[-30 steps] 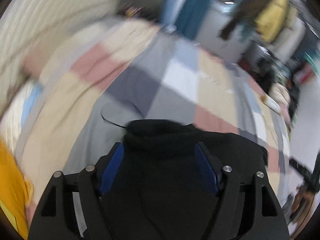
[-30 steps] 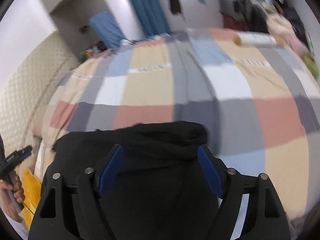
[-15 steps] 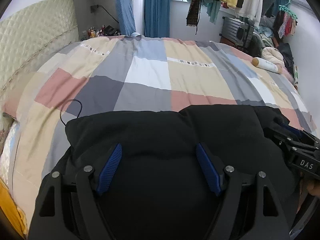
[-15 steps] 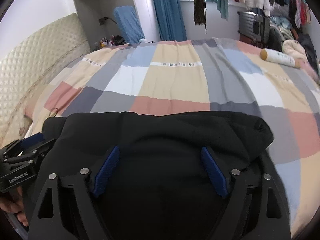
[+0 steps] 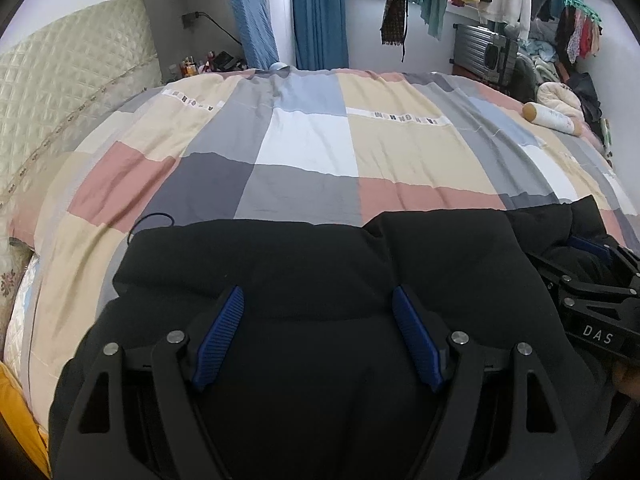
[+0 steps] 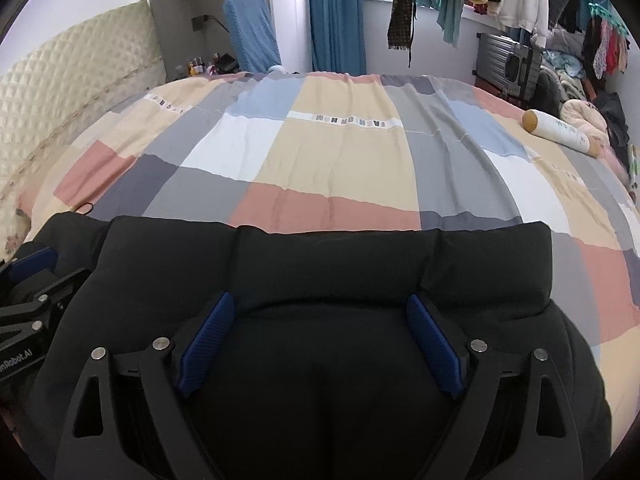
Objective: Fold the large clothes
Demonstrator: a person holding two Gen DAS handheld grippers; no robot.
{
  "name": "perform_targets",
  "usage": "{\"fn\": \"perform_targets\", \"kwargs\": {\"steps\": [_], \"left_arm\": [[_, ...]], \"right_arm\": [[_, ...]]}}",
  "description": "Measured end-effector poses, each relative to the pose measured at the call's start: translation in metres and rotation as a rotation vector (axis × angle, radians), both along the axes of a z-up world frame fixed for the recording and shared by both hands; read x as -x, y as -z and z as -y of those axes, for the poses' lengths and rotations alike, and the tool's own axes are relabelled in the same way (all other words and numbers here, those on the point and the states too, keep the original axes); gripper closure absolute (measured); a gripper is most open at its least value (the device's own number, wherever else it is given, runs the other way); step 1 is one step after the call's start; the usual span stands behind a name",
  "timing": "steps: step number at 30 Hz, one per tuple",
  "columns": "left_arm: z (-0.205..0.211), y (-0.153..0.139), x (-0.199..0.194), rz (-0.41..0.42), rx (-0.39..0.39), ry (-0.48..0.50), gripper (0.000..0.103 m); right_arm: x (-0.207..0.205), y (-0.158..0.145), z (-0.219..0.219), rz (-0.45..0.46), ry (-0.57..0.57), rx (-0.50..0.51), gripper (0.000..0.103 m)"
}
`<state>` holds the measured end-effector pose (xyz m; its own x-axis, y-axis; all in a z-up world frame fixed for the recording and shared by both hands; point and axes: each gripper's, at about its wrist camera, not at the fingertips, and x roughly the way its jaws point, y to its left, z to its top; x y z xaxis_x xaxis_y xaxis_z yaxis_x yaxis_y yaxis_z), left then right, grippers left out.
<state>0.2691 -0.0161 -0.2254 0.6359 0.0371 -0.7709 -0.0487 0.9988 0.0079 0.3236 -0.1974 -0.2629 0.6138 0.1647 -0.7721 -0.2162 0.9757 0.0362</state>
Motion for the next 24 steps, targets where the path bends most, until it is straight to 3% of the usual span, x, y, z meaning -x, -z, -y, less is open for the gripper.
{"fn": "perform_targets", "kwargs": {"steps": [6, 11, 14, 19, 24], "left_arm": [[-0.017, -0.004, 0.029, 0.061, -0.058, 0.028, 0.023], [-0.049, -0.005, 0.051, 0.097, -0.013, -0.022, 0.023], [-0.063, -0.004, 0.065, 0.122, -0.017, -0.05, 0.023], [-0.081, 0.01, 0.084, 0.126, 0.056, -0.067, 0.022], [-0.079, 0.018, 0.092, 0.135, 0.071, -0.071, 0.022]], "right_arm": [[0.033, -0.022, 0.029, 0.061, -0.033, -0.055, 0.015], [0.055, -0.029, 0.065, 0.095, -0.008, -0.039, 0.015], [0.067, -0.024, 0.079, 0.114, -0.004, -0.015, 0.015], [0.071, -0.002, 0.095, 0.076, 0.013, -0.099, 0.011], [0.068, 0.01, 0.09, 0.082, 0.006, -0.102, 0.009]]}}
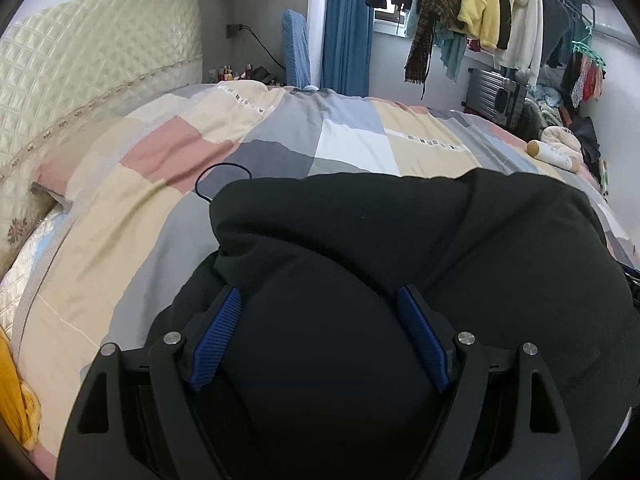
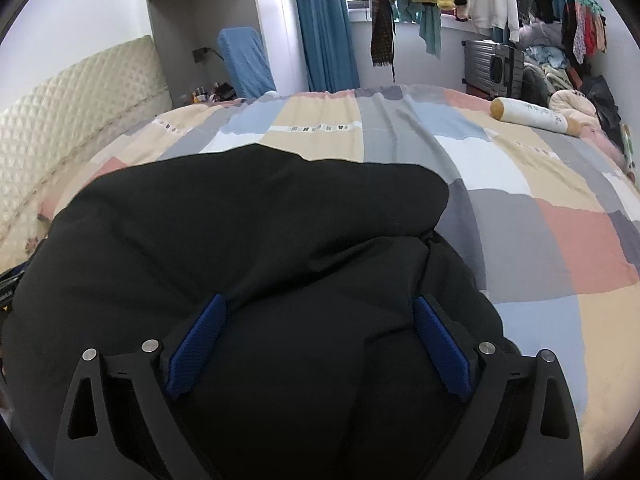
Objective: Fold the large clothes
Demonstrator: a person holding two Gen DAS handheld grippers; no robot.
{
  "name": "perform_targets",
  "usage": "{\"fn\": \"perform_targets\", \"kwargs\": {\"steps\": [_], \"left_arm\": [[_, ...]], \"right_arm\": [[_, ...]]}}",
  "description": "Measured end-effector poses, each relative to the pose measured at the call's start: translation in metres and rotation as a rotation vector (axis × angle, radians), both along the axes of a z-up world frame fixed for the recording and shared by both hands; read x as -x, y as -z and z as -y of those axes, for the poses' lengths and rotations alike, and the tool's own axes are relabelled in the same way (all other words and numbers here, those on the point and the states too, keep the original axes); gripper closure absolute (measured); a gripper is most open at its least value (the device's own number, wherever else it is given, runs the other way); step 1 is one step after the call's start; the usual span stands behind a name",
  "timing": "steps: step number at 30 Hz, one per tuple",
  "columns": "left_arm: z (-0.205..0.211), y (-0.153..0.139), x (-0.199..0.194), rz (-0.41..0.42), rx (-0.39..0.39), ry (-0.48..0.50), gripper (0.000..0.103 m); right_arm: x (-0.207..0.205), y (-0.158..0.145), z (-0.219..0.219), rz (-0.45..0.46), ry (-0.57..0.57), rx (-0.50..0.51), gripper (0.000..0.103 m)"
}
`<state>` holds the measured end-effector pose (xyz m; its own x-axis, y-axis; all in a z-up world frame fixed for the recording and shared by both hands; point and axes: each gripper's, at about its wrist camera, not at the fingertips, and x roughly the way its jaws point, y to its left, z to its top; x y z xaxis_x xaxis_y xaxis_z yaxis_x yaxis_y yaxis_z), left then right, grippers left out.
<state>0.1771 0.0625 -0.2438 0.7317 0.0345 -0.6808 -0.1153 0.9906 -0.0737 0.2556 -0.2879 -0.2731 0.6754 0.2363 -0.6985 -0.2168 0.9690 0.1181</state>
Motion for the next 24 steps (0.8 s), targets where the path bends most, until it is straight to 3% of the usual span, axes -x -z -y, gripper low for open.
{"fn": "perform_targets", "kwargs": {"steps": [7, 16, 24], "left_arm": [[-0.001, -0.006, 0.001, -0.005, 0.002, -0.023, 0.02], [0.002, -0.037, 0.022, 0.016, -0.008, -0.036, 0.008], [-0.048, -0.025, 0.061, -0.031, 0.041, -0.136, 0.006]], "right_arm": [[0.006, -0.006, 0.002, -0.006, 0.031, 0.01, 0.008], [0.033, -0.045, 0.004, 0.038, 0.018, -0.011, 0.005], [0.046, -0.036, 0.065, -0.061, 0.098, -0.075, 0.005]]}}
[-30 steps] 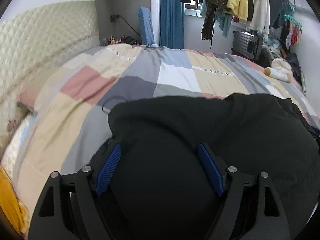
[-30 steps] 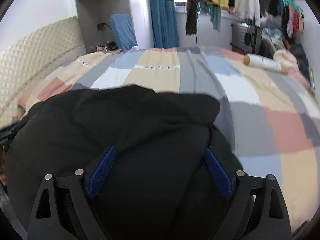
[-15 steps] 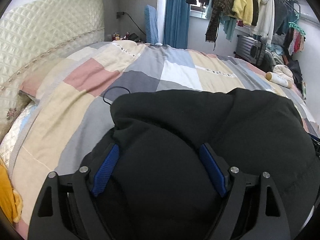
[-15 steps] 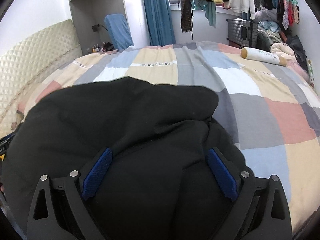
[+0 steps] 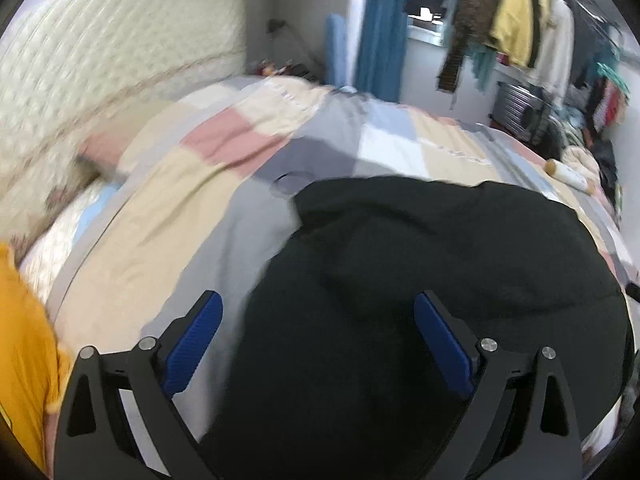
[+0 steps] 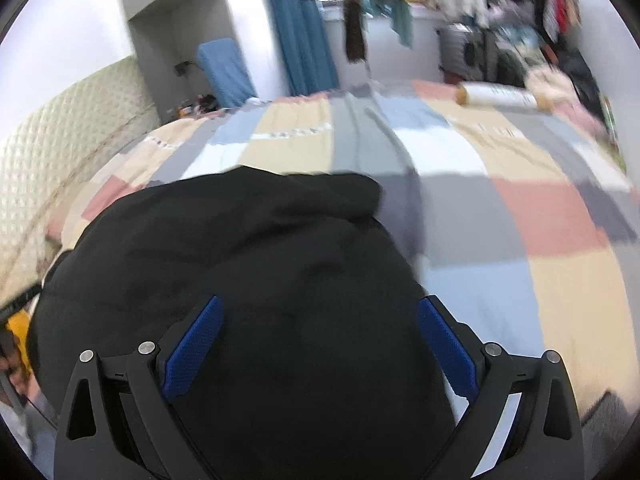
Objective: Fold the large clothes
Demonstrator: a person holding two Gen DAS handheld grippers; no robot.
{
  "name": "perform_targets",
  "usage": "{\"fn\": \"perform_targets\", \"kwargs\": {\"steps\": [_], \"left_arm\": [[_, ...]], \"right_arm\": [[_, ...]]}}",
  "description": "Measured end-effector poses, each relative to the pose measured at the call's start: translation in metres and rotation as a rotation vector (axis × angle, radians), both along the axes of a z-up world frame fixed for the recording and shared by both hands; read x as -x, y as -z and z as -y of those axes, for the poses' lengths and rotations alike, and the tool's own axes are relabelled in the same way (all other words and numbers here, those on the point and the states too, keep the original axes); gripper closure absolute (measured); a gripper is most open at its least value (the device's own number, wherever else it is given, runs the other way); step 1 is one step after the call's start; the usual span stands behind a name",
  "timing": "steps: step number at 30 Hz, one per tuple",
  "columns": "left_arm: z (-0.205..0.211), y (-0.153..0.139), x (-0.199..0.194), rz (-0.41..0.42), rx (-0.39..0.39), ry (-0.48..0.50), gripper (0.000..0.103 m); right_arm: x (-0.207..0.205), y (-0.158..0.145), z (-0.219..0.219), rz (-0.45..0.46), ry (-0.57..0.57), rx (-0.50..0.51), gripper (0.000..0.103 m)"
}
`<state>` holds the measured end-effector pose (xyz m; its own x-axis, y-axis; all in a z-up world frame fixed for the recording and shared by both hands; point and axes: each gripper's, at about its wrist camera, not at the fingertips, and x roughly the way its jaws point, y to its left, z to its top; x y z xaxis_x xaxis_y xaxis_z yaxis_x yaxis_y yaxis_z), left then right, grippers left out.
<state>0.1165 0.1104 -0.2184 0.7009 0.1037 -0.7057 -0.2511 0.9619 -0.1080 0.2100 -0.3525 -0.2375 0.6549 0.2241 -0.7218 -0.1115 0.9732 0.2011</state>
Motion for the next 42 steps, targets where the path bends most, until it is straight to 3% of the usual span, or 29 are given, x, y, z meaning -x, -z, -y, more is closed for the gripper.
{"fn": "perform_targets", "kwargs": {"steps": [3, 6, 8, 9, 11, 12, 13, 14, 16, 19, 23, 29, 32, 34, 36, 38, 39, 40, 42], "left_arm": [[-0.027, 0.015, 0.019, -0.031, 0.061, -0.045, 0.006], [-0.039, 0.028, 0.028, -0.047, 0.207, -0.039, 0.011], [-0.035, 0.03, 0.029, -0.051, 0.232, -0.021, 0.023], [-0.032, 0.03, 0.028, -0.048, 0.245, -0.005, 0.027], [-0.028, 0.03, 0.027, -0.042, 0.278, 0.032, 0.048], [-0.026, 0.028, 0.029, -0.032, 0.286, 0.044, 0.054], [-0.024, 0.025, 0.032, -0.013, 0.289, 0.059, 0.068], [-0.021, 0.022, 0.036, 0.003, 0.285, 0.069, 0.078], [-0.018, 0.013, 0.044, 0.039, 0.276, 0.082, 0.089], [-0.021, 0.005, 0.057, 0.085, 0.31, 0.082, 0.095], [-0.02, 0.003, 0.066, 0.077, 0.305, 0.075, 0.095], [-0.012, 0.019, 0.054, -0.038, 0.256, 0.057, 0.094], [-0.009, 0.019, 0.052, -0.046, 0.237, 0.061, 0.09], [-0.009, 0.016, 0.053, -0.038, 0.229, 0.057, 0.086], [-0.009, 0.012, 0.052, -0.05, 0.203, 0.051, 0.076], [-0.009, 0.007, 0.053, -0.048, 0.185, 0.042, 0.037], [-0.009, 0.002, 0.056, -0.031, 0.177, 0.032, 0.029], [-0.009, -0.004, 0.06, -0.014, 0.164, 0.021, 0.022], [-0.009, -0.016, 0.063, 0.0, 0.153, 0.015, 0.022]], "right_arm": [[-0.003, 0.011, 0.028, -0.058, 0.066, -0.085, 0.005], [-0.012, 0.026, 0.038, -0.129, 0.066, -0.177, 0.008], [-0.016, 0.033, 0.033, -0.162, 0.026, -0.204, 0.014], [-0.018, 0.035, 0.028, -0.173, 0.007, -0.202, 0.019], [-0.019, 0.034, 0.022, -0.172, -0.015, -0.19, 0.036], [-0.016, 0.031, 0.02, -0.158, -0.023, -0.185, 0.059], [-0.013, 0.025, 0.018, -0.132, -0.032, -0.172, 0.08], [-0.007, 0.017, 0.015, -0.101, -0.039, -0.154, 0.085], [0.005, 0.008, 0.008, -0.059, -0.053, -0.108, 0.095], [0.018, 0.001, 0.003, -0.033, -0.045, -0.034, 0.097], [0.022, 0.005, 0.003, -0.058, -0.046, 0.002, 0.098], [0.015, 0.026, -0.013, -0.145, -0.074, 0.1, 0.096], [0.015, 0.026, -0.009, -0.147, -0.061, 0.076, 0.094], [0.015, 0.024, -0.001, -0.146, -0.038, 0.043, 0.085], [0.015, 0.018, 0.005, -0.146, -0.006, 0.008, 0.078], [0.019, 0.009, 0.009, -0.131, 0.009, -0.024, 0.074], [0.023, 0.003, 0.011, -0.117, 0.015, -0.032, 0.063], [0.027, -0.004, 0.01, -0.103, 0.022, -0.033, 0.051], [0.037, -0.022, 0.01, -0.057, 0.025, -0.036, 0.047]]}}
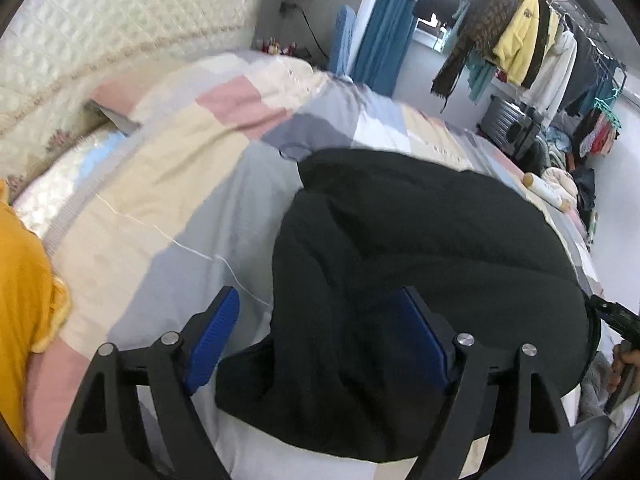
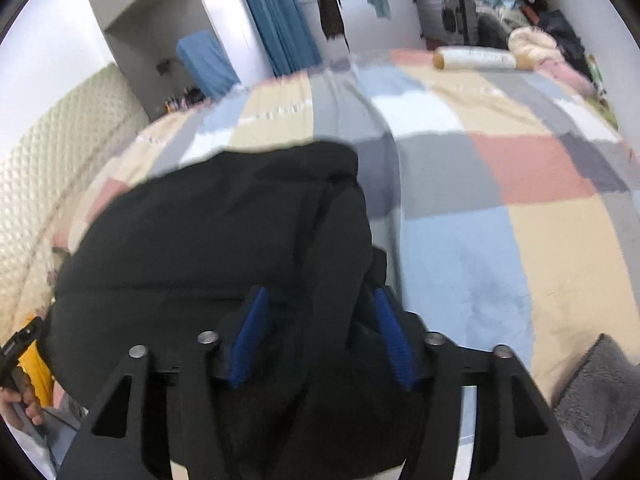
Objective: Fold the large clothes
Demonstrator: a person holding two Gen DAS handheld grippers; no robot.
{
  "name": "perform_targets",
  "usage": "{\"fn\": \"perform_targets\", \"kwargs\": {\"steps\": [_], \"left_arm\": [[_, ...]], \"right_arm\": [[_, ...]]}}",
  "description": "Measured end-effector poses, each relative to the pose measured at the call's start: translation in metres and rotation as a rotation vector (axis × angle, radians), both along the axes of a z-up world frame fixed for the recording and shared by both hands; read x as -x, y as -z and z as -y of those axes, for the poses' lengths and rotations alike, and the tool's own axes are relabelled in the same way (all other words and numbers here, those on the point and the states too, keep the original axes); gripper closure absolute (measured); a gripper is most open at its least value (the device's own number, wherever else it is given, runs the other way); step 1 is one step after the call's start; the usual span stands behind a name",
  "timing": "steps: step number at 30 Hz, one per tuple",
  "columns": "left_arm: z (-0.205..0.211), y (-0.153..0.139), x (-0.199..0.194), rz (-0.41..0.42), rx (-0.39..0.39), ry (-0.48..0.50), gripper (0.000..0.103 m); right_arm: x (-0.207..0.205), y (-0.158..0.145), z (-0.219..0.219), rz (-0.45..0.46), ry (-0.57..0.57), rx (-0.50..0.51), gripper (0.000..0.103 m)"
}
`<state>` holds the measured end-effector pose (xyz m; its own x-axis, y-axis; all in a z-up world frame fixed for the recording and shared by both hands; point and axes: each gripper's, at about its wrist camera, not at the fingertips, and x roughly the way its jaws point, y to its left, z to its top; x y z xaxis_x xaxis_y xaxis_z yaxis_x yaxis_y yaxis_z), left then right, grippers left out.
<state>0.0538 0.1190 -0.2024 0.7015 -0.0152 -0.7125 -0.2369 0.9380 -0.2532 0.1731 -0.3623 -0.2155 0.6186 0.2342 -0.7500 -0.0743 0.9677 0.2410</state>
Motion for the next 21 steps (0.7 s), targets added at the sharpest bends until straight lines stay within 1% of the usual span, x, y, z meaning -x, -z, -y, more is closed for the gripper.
{"fn": "perform_targets", "kwargs": {"steps": [2, 3, 4, 5, 6, 8, 9, 11, 13, 14, 15, 16, 17, 19, 21], "left_arm": [[0.004, -0.014, 0.004, 0.017, 0.0, 0.006, 0.022], [0.006, -0.022, 0.006, 0.025, -0.01, 0.008, 0.022], [0.011, -0.033, 0.009, 0.039, -0.026, 0.011, 0.022], [0.014, -0.043, 0.012, 0.055, -0.037, 0.014, 0.021], [0.018, -0.052, 0.016, 0.076, -0.039, 0.019, 0.02], [0.025, -0.075, 0.024, 0.124, -0.032, 0.033, 0.013], [0.029, -0.087, 0.028, 0.148, -0.03, 0.04, 0.011], [0.035, -0.109, 0.038, 0.194, -0.029, 0.055, 0.005], [0.044, -0.129, 0.049, 0.228, -0.041, 0.06, 0.003], [0.048, -0.137, 0.052, 0.24, -0.045, 0.065, 0.003], [0.054, -0.149, 0.059, 0.26, -0.049, 0.077, 0.003], [0.06, -0.161, 0.066, 0.282, -0.055, 0.09, 0.002], [0.063, -0.169, 0.072, 0.301, -0.059, 0.099, 0.001], [0.072, -0.193, 0.087, 0.353, -0.068, 0.108, 0.0], [0.078, -0.207, 0.098, 0.384, -0.072, 0.106, 0.0]], "right_arm": [[0.007, -0.02, -0.001, 0.038, 0.0, -0.003, 0.047], [0.012, -0.032, 0.0, 0.063, 0.004, -0.005, 0.043], [0.017, -0.043, -0.001, 0.087, 0.008, -0.003, 0.034], [0.023, -0.057, -0.002, 0.124, 0.013, -0.001, 0.03], [0.028, -0.068, -0.002, 0.152, 0.015, -0.002, 0.023], [0.042, -0.095, -0.004, 0.214, 0.012, -0.01, 0.021], [0.049, -0.108, -0.006, 0.241, 0.007, -0.018, 0.02], [0.061, -0.131, -0.01, 0.294, -0.006, -0.032, 0.017], [0.075, -0.153, -0.016, 0.35, -0.021, -0.035, 0.01], [0.083, -0.163, -0.019, 0.379, -0.027, -0.038, 0.009], [0.096, -0.176, -0.022, 0.419, -0.033, -0.055, 0.006], [0.104, -0.185, -0.024, 0.449, -0.044, -0.071, 0.0], [0.116, -0.197, -0.028, 0.493, -0.058, -0.08, 0.0], [0.133, -0.213, -0.035, 0.546, -0.071, -0.079, 0.0], [0.147, -0.226, -0.042, 0.574, -0.095, -0.094, 0.0]]}}
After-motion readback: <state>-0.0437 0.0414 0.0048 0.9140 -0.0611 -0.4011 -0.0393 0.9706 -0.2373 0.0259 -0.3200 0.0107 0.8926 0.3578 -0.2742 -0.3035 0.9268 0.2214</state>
